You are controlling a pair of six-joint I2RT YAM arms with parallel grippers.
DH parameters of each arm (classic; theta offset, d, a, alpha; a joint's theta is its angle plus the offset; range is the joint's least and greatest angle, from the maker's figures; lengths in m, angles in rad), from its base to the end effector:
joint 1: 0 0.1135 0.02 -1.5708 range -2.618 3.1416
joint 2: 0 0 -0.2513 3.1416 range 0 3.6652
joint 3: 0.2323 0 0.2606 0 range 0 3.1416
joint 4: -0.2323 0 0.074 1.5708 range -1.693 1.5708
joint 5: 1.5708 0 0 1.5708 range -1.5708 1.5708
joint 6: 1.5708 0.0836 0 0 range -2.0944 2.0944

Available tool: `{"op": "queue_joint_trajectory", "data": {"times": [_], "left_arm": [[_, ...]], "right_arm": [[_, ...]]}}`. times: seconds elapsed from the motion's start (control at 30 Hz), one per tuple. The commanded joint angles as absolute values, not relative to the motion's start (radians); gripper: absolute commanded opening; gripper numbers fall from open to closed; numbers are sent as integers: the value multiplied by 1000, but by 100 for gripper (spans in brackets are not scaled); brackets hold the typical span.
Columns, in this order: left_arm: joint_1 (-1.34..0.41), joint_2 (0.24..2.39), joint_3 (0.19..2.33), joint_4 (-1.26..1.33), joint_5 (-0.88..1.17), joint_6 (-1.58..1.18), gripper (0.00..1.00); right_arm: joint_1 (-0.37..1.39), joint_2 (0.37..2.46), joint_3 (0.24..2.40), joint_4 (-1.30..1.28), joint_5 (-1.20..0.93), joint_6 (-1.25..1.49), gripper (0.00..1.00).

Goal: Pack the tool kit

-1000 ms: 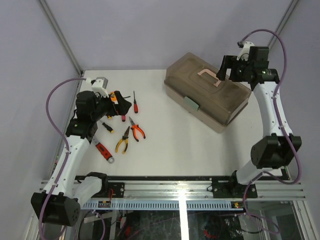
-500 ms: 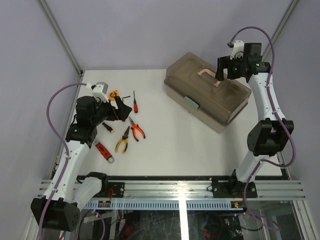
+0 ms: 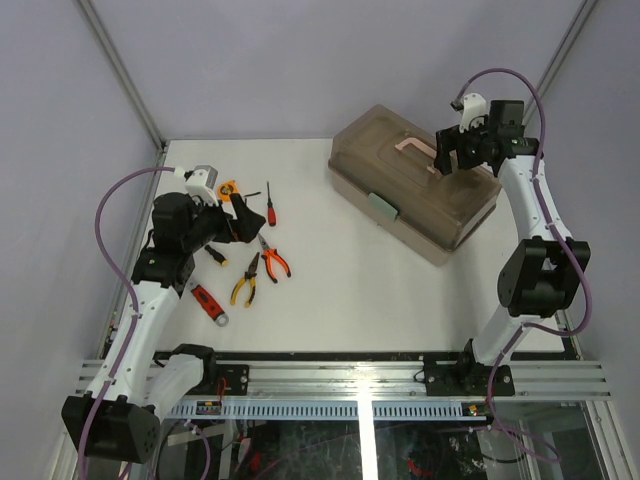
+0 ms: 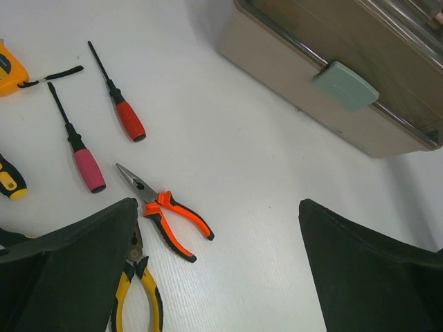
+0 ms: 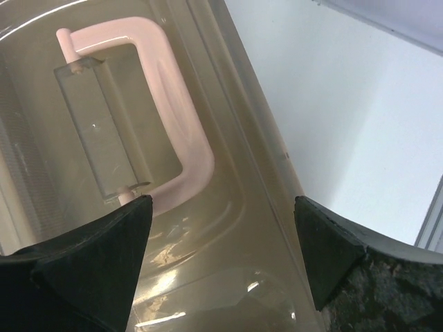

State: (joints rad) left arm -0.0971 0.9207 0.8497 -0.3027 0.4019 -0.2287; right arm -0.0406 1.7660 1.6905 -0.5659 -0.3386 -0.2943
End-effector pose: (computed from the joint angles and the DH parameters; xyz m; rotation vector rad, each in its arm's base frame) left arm 0.2612 -0.0583 0.3003 0.1416 1.9560 -0.6053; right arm 0.4494 0.0095 0.3093 -0.4586 2.1274 0.1843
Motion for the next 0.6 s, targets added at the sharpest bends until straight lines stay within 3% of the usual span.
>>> {"op": "queue_joint_trajectory", "data": {"times": [0.0,0.23,0.57], "left_arm": [[-91,901,834,-294,425,-223,100],[-91,900,825,-295,443,-224,100],[-91,898,823,-294,449,-214,100]], "right_arm": [[-47,1834,1579,-772,-372,-315,85],[-47,1784,1445,-767,-315,-318,79],[-77,1760,1428,-719,-60,-308,86]]}}
